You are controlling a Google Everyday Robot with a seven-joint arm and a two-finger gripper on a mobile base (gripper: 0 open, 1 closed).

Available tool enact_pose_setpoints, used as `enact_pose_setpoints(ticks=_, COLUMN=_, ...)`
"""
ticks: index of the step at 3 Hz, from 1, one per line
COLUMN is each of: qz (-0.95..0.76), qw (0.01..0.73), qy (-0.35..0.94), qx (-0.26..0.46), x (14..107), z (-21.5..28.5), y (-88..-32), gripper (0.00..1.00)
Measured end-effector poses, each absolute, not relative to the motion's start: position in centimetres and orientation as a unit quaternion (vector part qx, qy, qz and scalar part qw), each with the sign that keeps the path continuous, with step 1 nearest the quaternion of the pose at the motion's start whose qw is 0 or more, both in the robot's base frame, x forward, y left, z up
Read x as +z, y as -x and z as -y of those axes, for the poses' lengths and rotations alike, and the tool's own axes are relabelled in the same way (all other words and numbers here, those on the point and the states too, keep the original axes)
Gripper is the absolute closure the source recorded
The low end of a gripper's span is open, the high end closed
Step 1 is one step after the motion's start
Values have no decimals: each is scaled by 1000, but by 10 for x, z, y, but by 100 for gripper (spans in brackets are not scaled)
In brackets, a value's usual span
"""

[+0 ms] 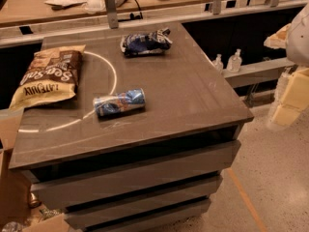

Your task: Move redbull can near blue chip bag

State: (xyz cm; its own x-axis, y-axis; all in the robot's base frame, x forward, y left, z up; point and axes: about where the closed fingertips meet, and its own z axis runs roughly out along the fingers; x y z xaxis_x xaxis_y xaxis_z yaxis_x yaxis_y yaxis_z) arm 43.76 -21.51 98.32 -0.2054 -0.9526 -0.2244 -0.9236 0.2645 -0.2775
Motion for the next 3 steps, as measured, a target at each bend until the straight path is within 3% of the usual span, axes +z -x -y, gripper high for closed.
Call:
enact_pose_setpoints(ticks=2, qz=-772, qw=199, qy=603, qx=-8, x=978, z=206, y=-440, gripper=0)
enact_pose_setpoints(ticks=3, qz=-767, qw=245, qy=589, qx=67, x=959, z=198, y=-455, gripper=0)
